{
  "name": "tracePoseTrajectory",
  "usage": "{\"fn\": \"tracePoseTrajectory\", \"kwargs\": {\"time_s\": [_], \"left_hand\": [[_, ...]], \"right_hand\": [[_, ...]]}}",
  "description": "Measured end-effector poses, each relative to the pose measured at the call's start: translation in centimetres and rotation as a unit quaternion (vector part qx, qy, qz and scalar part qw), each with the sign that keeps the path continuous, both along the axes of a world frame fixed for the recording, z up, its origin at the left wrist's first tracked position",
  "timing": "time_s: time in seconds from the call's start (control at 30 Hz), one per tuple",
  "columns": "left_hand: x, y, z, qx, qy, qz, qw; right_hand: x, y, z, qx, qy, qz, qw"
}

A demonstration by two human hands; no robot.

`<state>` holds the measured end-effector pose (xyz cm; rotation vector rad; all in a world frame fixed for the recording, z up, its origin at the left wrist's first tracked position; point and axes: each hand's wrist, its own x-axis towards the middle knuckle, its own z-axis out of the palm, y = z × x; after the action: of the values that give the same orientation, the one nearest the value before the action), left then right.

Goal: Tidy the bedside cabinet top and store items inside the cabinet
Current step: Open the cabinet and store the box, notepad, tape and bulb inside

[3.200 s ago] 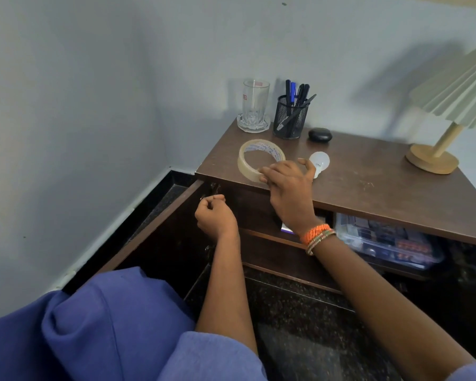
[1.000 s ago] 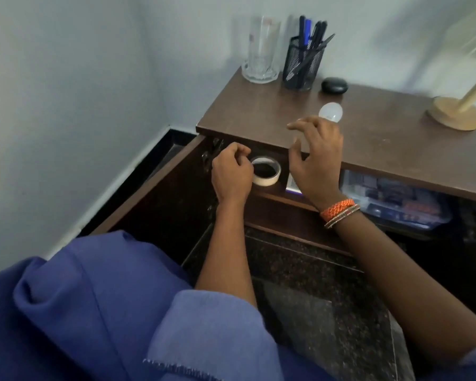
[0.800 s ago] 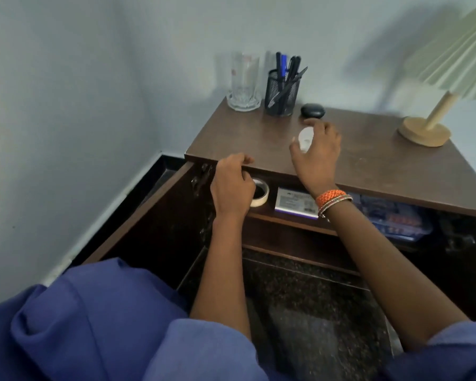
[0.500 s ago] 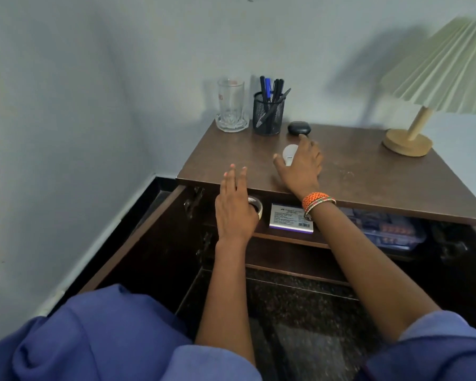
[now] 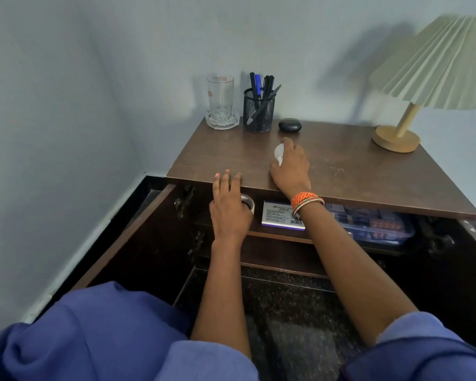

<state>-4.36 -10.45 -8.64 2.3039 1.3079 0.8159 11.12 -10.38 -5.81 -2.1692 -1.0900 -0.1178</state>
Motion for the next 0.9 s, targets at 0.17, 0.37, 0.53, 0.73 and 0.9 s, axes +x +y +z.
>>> {"fn": "tracePoseTrajectory", "kwargs": {"time_s": [0.17, 0.37, 0.53, 0.73, 0.9], "left_hand": [[-0.8, -0.4, -0.9, 0.042, -0.097, 0.055, 0.993], [-2.6, -0.4, -1.3, 0.061, -0.174, 0.139, 0.973], [-3.8, -0.1, -1.9, -0.031, -0.265, 0.230, 0.936], [-5.6, 1.3, -3.7, -0.278, -0.394, 0.314, 0.818], [-7.0, 2.4, -6.3, -0.476, -0.337, 0.293, 0.758]], "right_hand": [[0.0, 0.0, 0.0, 0.009, 0.005, 0.017, 1.000], [-4.0, -3.4, 0.7, 0.201, 0.060, 0.132, 0.969], [-10.8, -7.1, -2.4, 0.195, 0.081, 0.232, 0.950], [-13.6, -5.6, -7.6, 0.122, 0.231, 0.205, 0.943], [-13.8, -3.1, -10.3, 0.078, 0.281, 0.167, 0.942]]}}
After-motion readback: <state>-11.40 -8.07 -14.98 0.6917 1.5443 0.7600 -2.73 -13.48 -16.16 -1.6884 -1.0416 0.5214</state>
